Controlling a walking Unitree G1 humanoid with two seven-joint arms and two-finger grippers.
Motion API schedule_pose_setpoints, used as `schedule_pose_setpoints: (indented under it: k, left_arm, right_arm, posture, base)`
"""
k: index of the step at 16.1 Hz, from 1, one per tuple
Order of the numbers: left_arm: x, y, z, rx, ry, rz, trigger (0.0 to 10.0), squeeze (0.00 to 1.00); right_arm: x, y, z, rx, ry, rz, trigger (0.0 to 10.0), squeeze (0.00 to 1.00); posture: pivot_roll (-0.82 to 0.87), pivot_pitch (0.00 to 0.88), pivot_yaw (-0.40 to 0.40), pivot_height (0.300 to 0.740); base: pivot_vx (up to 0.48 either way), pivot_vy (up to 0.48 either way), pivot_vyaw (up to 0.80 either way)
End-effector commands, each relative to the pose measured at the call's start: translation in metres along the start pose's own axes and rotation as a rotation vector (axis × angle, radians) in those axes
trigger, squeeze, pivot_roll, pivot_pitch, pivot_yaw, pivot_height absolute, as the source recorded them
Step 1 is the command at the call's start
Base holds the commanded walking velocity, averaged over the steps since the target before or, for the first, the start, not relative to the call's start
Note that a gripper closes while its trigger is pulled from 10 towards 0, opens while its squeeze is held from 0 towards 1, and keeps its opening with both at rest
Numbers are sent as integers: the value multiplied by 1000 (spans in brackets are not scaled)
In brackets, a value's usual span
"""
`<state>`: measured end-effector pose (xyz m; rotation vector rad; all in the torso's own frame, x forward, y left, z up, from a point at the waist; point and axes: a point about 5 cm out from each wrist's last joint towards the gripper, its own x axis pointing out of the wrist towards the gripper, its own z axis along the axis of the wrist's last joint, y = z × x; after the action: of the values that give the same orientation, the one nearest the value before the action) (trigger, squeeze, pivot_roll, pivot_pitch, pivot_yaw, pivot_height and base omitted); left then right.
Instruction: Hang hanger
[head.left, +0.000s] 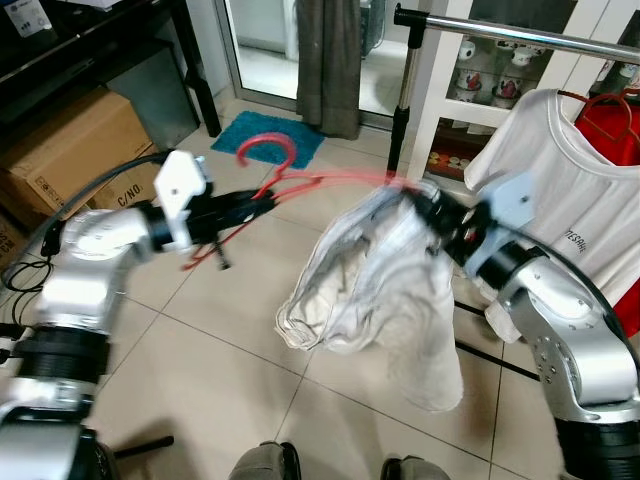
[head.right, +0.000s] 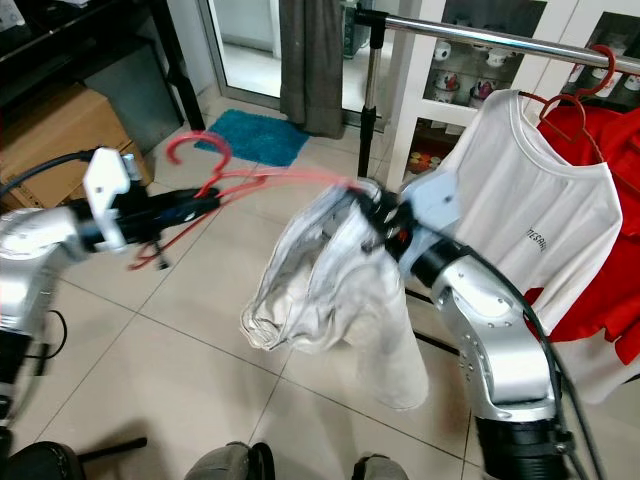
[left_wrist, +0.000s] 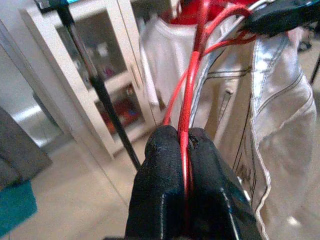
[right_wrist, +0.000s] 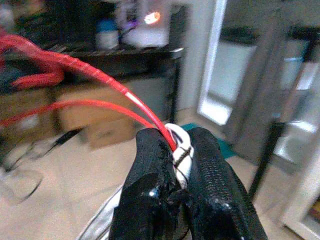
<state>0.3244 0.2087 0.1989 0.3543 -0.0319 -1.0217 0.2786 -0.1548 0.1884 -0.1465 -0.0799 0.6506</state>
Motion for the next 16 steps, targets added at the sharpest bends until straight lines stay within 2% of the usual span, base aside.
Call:
schedule_pose_setpoints:
  k: [1,2,4,6,7,9,11,12,14,15,16]
  left_arm:
    - [-27,12,-19,-57,141,75,0,0]
    - [-43,21,-22,-72,208,96,0,0]
    - [-65,31,-30,-125,287,128,0,0]
    - [-75,33,-35,-160,316,128,0,0]
    - [-75,32,-36,-151,328,120,0,0]
    - [-71,29,-36,-166,278,111,0,0]
    - [-64,22,-35,-206,185,90,0,0]
    - [-63,19,-36,-205,177,98,0,0]
    - [-62,10,-45,-188,134,258,0,0]
    - [-52,1,-48,-206,51,377,0,0]
    - [-42,-12,-48,-238,-16,441,0,0]
  right_arm:
    - [-9,-4,22,-60,-96,38,0,0]
    - [-15,-1,20,-48,-80,136,0,0]
    - [-19,2,17,4,-78,215,0,0]
    - [-20,2,16,51,-97,239,0,0]
    - [-20,2,14,72,-100,234,0,0]
    - [-18,-5,2,67,-36,142,0,0]
    - [-19,-17,-21,43,119,-24,0,0]
    - [-20,-21,-27,52,144,-97,0,0]
    - [-25,-30,-41,101,174,-328,0,0]
    - [-29,-27,-50,140,166,-414,0,0]
    - [-33,-22,-58,185,163,-486,0,0]
  posture:
    - [-68,81,79,740]
    - [-69,77,79,740]
    - [-68,71,78,740]
    - [-66,69,78,740]
    - [-67,67,79,740]
    - [-71,64,82,740]
    - [-77,67,87,740]
    - [-80,71,90,740]
    - [-84,82,89,740]
    - [-90,92,85,740]
    - [-91,98,81,740]
  base:
    - [0,0,0]
    - [0,0,0]
    - [0,0,0]
    - [0,0,0]
    - [0,0,0]
    - [0,0,0]
    - [0,0,0]
    - [0,0,0]
    - [0,0,0]
    - [0,0,0]
    - [0,0,0]
